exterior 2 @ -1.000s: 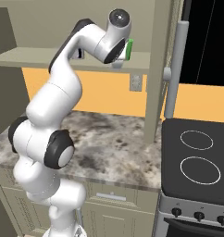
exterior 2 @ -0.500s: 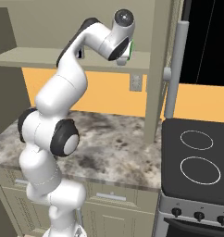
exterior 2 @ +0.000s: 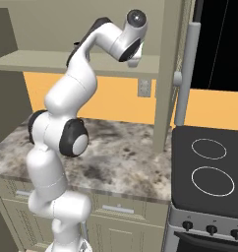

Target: There is a tray on the dining counter. Grab the cup, mug, and pitcher and place them on the tray. The pitcher may be placed next to the tray if it cannot fit the tray.

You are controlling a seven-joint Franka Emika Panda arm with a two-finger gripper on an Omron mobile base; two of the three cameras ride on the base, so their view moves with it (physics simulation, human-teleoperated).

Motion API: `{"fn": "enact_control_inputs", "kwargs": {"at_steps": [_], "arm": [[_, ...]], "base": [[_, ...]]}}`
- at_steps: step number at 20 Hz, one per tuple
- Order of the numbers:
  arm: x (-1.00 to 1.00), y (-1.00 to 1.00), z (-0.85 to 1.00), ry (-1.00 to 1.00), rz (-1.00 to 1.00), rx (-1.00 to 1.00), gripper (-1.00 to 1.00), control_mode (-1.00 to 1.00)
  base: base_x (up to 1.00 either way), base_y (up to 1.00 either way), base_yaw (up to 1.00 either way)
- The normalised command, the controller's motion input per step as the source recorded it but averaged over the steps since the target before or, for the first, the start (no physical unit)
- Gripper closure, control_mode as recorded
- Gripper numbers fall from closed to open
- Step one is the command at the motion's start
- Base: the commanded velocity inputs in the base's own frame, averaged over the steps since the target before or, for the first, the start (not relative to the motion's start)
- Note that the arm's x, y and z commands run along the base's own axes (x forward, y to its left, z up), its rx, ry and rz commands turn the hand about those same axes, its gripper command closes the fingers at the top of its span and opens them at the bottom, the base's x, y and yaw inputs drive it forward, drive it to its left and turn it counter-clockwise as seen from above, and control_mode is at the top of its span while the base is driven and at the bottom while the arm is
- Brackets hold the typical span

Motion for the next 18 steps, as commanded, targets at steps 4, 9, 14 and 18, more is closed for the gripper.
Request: {"fn": "enact_control_inputs", "kwargs": {"at_steps": [4, 9, 14, 18], "arm": [[0.26, 0.00, 0.00, 0.01, 0.00, 0.00, -1.00, -1.00], [0.22, 0.00, 0.00, 0.02, 0.00, 0.00, -1.00, -1.00], [0.16, 0.00, 0.00, 0.03, 0.00, 0.00, -1.00, -1.00], [0.16, 0.00, 0.00, 0.02, 0.00, 0.00, -1.00, -1.00]], "base": [[0.00, 0.00, 0.00], [0.00, 0.00, 0.00], [0.00, 0.00, 0.00], [0.00, 0.00, 0.00]]}}
